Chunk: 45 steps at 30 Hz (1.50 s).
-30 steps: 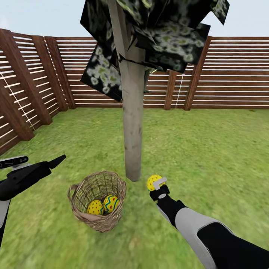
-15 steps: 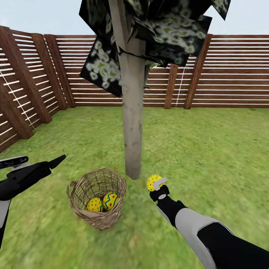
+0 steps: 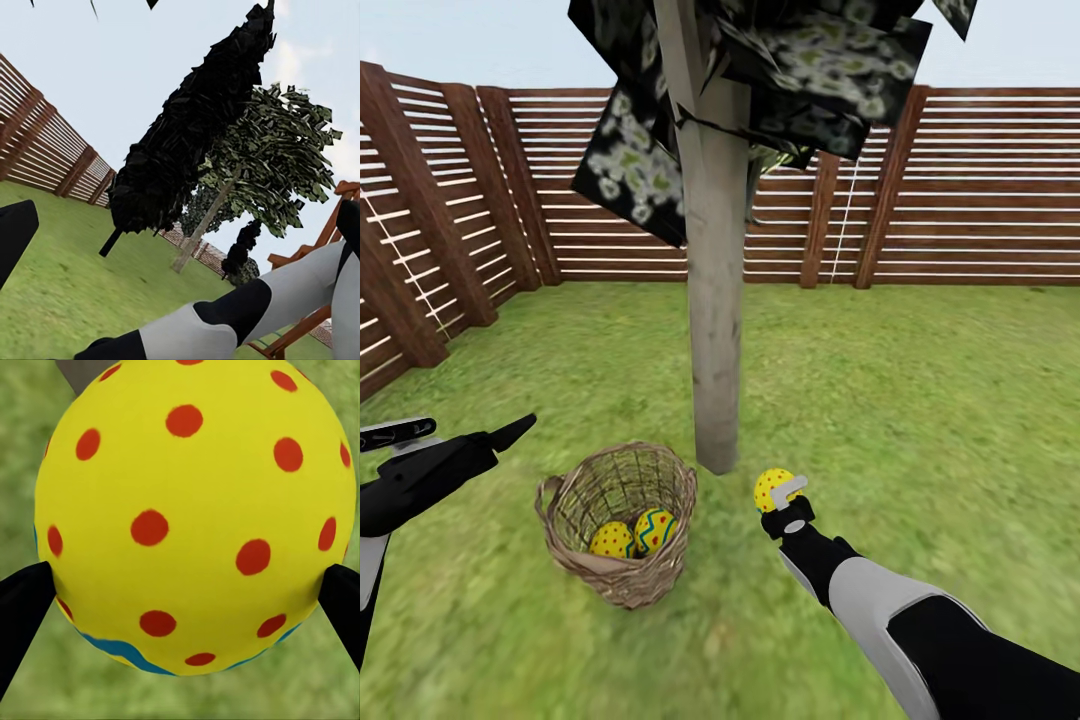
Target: Take the three Easter eggs out of the wicker basket on the lawn in the garden, then place them on the lawn next to a single tree (choose any tree) so that all three eggs are next to the same tree and none are left in the basket.
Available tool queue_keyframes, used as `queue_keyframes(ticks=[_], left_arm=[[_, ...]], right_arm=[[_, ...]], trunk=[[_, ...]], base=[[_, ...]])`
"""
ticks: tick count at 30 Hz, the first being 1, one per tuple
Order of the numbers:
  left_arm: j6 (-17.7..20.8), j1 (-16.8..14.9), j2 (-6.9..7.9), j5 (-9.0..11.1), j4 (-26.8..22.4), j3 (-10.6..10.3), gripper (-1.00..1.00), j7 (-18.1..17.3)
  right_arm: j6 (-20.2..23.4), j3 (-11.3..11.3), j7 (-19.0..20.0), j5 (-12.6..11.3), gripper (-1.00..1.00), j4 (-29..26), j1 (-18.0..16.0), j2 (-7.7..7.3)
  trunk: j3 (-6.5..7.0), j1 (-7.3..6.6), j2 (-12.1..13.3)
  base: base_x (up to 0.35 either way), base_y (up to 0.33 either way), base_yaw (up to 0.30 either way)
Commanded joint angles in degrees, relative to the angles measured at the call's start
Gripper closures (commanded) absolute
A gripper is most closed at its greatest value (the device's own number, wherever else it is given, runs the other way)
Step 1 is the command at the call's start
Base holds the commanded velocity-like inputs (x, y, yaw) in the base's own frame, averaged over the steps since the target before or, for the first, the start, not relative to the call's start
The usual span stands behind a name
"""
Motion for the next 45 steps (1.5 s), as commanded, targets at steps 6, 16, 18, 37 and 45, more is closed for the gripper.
queue_keyframes(ticks=[6, 16, 18, 37, 45], left_arm=[[0.6, 0.0, -0.01, 0.0, 0.0, 0.0, -1.00, -0.2], [0.6, 0.0, -0.01, 0.1, 0.0, 0.0, -1.00, -0.2], [0.6, 0.0, 0.01, 0.1, 0.0, 0.0, -1.00, -0.2], [0.7, 0.0, 0.08, 0.1, 0.1, 0.0, -1.00, -0.2], [0.7, 0.0, 0.03, 0.1, 0.1, 0.0, -1.00, -0.2]], right_arm=[[0.3, 0.1, -0.2, 0.6, 1.00, 0.0, 0.0, 0.02], [-0.1, 0.1, -0.2, 0.6, 1.00, -0.1, 0.0, 0.02], [-0.1, 0.0, -0.2, 0.5, 1.00, -0.3, 0.0, 0.02], [0.6, 0.2, -0.1, 0.9, 1.00, -1.9, -0.1, 0.02], [1.8, 0.3, -0.2, 0.8, 1.00, -1.5, 0.0, 0.02]], trunk=[[-1.13, 1.31, -2.4], [-2.92, 3.51, -6.5], [-3.28, 3.95, -7.3], [-6.69, 8.12, -14.9], [-8.46, 8.36, -15.0]], base=[[0.000, 0.000, 0.000], [0.000, 0.000, 0.000], [0.000, 0.000, 0.000], [0.000, 0.000, 0.000], [0.000, 0.000, 0.000]])
